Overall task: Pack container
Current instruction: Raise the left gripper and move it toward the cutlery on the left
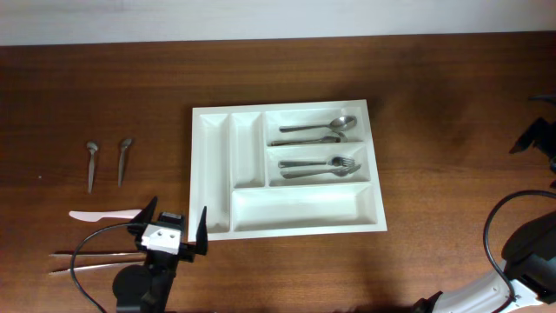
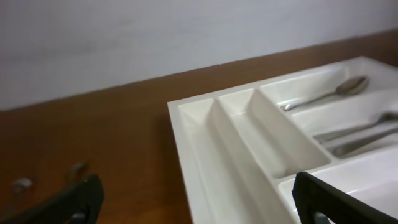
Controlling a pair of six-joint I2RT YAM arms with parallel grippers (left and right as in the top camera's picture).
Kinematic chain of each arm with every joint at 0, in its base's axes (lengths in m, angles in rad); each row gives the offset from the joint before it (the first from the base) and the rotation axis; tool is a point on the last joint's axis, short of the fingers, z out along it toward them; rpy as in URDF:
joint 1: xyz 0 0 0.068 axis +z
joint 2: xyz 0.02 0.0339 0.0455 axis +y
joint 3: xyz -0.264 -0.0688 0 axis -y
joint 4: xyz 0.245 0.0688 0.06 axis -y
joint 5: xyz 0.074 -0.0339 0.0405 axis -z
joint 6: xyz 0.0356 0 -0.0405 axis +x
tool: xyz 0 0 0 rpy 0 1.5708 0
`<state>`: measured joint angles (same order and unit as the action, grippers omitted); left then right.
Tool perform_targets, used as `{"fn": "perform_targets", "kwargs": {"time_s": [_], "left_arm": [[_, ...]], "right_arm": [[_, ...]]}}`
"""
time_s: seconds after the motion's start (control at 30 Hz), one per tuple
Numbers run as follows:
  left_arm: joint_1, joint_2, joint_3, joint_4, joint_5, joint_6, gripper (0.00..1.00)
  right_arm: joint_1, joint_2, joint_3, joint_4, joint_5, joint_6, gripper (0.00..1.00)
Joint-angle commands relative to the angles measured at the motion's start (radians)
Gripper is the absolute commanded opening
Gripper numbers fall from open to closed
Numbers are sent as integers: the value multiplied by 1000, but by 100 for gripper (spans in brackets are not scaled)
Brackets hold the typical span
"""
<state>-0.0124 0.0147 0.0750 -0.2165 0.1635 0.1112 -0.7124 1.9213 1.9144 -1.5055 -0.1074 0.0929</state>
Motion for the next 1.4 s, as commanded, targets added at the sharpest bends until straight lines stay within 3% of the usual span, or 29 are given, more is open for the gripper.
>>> {"fn": "perform_targets", "kwargs": {"time_s": [0.0, 0.13, 0.23, 0.33, 0.47, 0.6, 0.7, 0.87, 1.03, 1.17, 1.37], "left_arm": [[5, -8, 48, 1, -3, -136, 99], [5, 23, 175, -47, -54, -124, 99], [5, 106, 306, -189, -122, -48, 99], [5, 219, 414, -355, -133, -46, 99], [5, 362, 486, -478, 31, -47, 99], [5, 463, 485, -472, 291, -46, 99], [5, 516, 486, -432, 355, -58, 99], [5, 595, 562, -392, 225, -171, 99], [5, 756, 786, -600, -26, -194, 99], [4, 861, 914, -649, 29, -194, 99], [5, 929, 921, -726, 84, -188, 99]], "right_arm": [[6, 6, -3, 3, -13, -7, 99], [6, 6, -3, 3, -13, -7, 99], [6, 6, -3, 3, -13, -7, 99], [6, 6, -3, 3, -13, -7, 99], [6, 6, -3, 3, -13, -7, 99], [6, 6, -3, 3, -13, -7, 99], [6, 6, -3, 3, -13, -7, 99], [6, 6, -3, 3, -13, -7, 99], [6, 6, -3, 3, -13, -7, 99], [6, 6, -3, 3, -13, -7, 99], [6, 6, -3, 3, -13, -7, 99]]}}
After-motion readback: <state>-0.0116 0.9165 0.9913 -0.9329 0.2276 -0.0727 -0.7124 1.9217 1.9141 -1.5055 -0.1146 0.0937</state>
